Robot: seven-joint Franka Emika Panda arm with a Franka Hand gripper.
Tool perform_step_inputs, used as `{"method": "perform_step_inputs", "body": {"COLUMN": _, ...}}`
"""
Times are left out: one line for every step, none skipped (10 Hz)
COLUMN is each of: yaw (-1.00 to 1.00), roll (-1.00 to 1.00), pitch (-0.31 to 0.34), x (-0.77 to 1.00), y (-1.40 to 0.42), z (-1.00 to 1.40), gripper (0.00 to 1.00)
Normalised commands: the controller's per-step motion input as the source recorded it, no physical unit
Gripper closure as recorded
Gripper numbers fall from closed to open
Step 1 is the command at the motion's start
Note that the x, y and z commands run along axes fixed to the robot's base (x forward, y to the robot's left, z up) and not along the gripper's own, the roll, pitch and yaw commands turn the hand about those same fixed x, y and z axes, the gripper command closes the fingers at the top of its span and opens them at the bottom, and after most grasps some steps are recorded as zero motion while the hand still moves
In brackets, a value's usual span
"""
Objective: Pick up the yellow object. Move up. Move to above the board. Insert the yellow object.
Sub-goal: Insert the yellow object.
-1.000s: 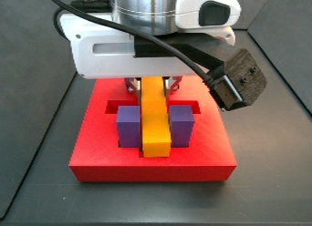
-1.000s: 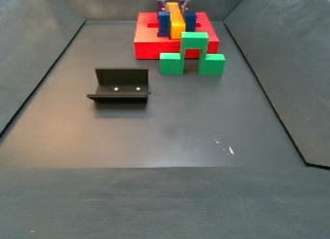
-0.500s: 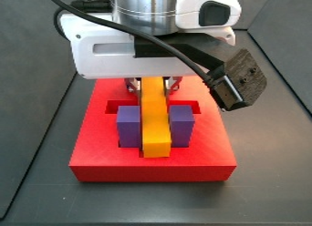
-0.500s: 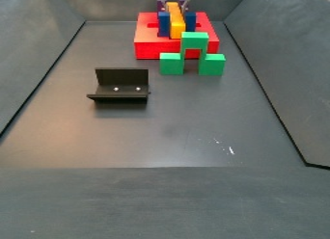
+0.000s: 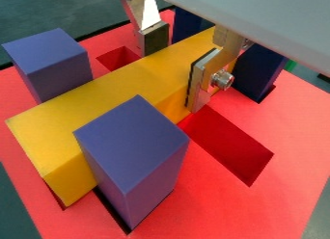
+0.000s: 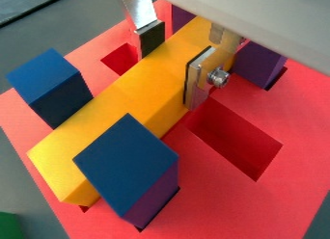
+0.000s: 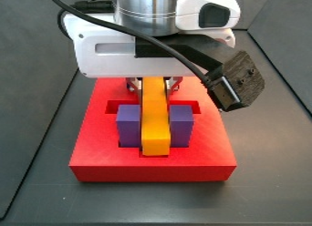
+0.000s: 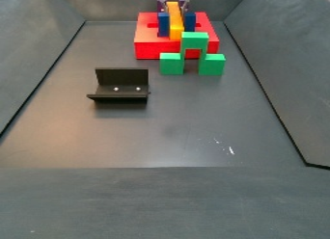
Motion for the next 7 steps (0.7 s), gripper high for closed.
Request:
{"method": "perform_step_inputs", "body": {"yaw": 0.0, "roll": 0.0, "pitch": 0.0, "x": 0.0, "y": 0.0, "z": -0.03, "gripper": 1.0}}
{"method": "perform_step_inputs", "body": {"yaw": 0.0, "roll": 0.02, "pitch": 0.03, "x": 0.09, "y": 0.01, "z": 0.0, "gripper": 1.0}}
{"method": "perform_step_inputs", "body": {"yaw": 0.0, "roll": 0.06, "pitch": 0.037, "x": 0.06, "y": 0.01, "z": -0.03, "gripper": 1.0}}
{"method": "perform_step_inputs", "body": {"yaw": 0.0, "roll": 0.06, "pitch": 0.02, "x": 0.03, "y": 0.0, "z": -0.03, "gripper": 1.0}}
{"method": "perform_step_inputs", "body": {"yaw": 0.0, "roll": 0.08, "pitch": 0.011, "x": 0.0, "y": 0.0, "z": -0.02, "gripper": 1.0}}
{"method": "perform_step_inputs", "body": {"yaw": 0.03, "roll": 0.18, "pitch": 0.007, "x": 0.0, "y": -0.02, "z": -0.07, "gripper": 1.0}}
{"method": "perform_step_inputs", "body": {"yaw": 0.09, "roll": 0.22, "pitch": 0.017, "x": 0.0, "y": -0.05, "z": -0.08, "gripper": 1.0}}
